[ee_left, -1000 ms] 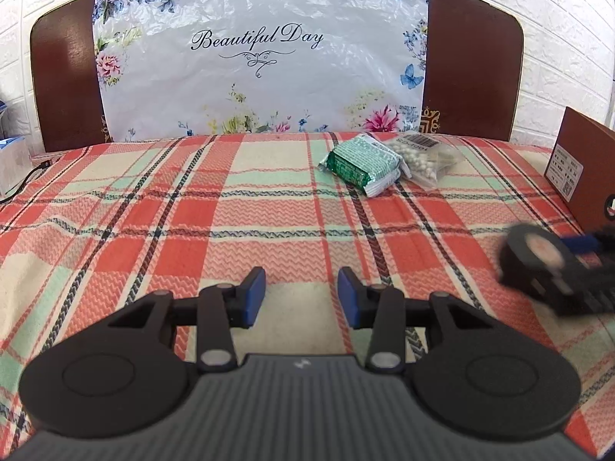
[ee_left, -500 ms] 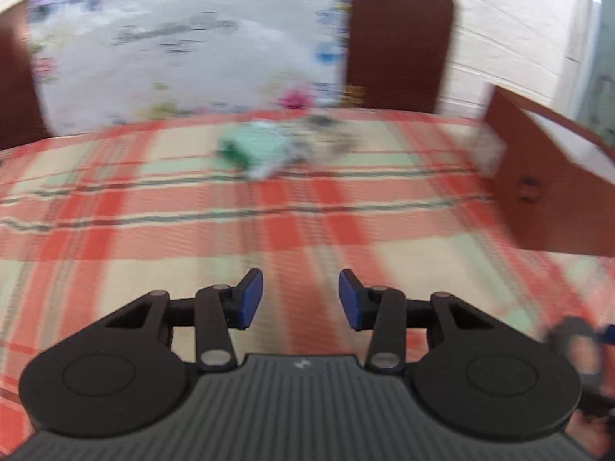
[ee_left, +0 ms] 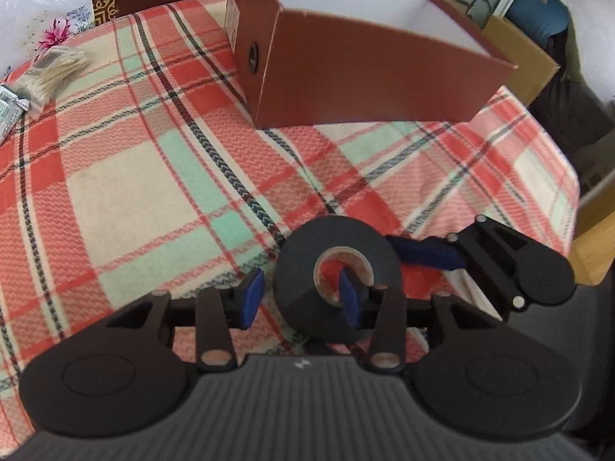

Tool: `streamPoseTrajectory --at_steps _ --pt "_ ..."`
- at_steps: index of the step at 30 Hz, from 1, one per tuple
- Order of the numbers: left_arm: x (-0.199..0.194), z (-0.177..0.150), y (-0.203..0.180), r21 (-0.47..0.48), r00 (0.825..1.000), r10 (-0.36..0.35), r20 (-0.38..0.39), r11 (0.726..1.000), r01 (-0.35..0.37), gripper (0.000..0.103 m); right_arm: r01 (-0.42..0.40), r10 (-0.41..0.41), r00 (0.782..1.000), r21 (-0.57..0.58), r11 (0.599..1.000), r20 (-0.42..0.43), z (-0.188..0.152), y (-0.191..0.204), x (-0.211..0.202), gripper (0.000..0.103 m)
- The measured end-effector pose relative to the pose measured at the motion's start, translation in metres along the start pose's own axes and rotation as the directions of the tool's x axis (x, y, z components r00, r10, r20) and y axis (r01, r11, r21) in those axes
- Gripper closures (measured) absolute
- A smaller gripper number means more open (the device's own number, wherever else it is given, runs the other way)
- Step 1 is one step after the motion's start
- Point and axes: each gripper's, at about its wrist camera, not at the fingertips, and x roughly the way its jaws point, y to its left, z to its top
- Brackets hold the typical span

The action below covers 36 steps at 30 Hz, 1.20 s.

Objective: Organize objects
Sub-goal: 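Pass the black tape from the right tool to the left tool, then lower the black tape with the left tool into the brown box and release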

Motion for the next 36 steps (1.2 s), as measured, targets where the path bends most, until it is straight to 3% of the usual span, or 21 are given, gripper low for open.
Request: streamPoseTrajectory --at_steps 3,6,10,13,15,17,20,23,28,36 --pt "-0.005 0.019 -0.005 0.009 0.998 0.064 -0.013 0.998 -0.064 0.073 -0.001 0.001 1.0 -0.011 1.0 0.016 0.006 0.001 0.006 0.023" --pt "-0.041 0.057 -0.024 0.057 0.995 0.04 0.096 0.997 -0.046 0.073 0.041 -0.043 0.989 0.015 0.999 0.145 0.021 -0.015 -0.019 0.023" --pt "-0.067 0.124 -0.068 0.162 0.966 0.0 0.26 0.986 -0.044 0.073 0.151 -0.158 0.935 0.046 0.987 0.316 0.06 -0.062 -0.054 0.023" --pt "-0.047 0.169 -0.092 0.187 0.951 -0.014 0.307 0.981 -0.046 0.072 0.238 -0.249 0.899 0.076 0.968 0.36 0.084 -0.109 -0.058 0.023" --pt "-0.021 0.19 -0.099 0.187 0.953 -0.002 0.303 0.981 -0.057 0.072 0.247 -0.263 0.908 0.092 0.965 0.327 0.095 -0.142 -0.045 0.023" --pt "0.005 0.204 -0.097 0.153 0.962 0.019 0.273 0.986 -0.063 0.072 0.228 -0.249 0.93 0.11 0.968 0.272 0.103 -0.17 -0.024 0.023" --pt "0.036 0.215 -0.082 0.077 0.971 0.022 0.237 0.996 -0.041 0.072 0.164 -0.188 0.964 0.137 0.977 0.186 0.11 -0.2 0.008 0.023" --pt "0.054 0.22 -0.069 -0.044 0.968 0.034 0.25 0.999 -0.024 0.072 0.185 -0.202 0.97 0.134 0.974 0.134 0.113 -0.211 0.037 0.018" --pt "0.052 0.215 -0.061 -0.084 0.968 0.024 0.249 0.996 -0.003 0.072 0.204 -0.245 0.945 0.194 0.96 0.219 0.106 -0.206 0.023 0.023" --pt "-0.009 0.166 -0.05 -0.033 0.938 0.043 0.344 0.999 -0.034 0.072 0.18 -0.276 0.9 0.289 0.94 0.338 0.078 -0.159 -0.027 0.023"
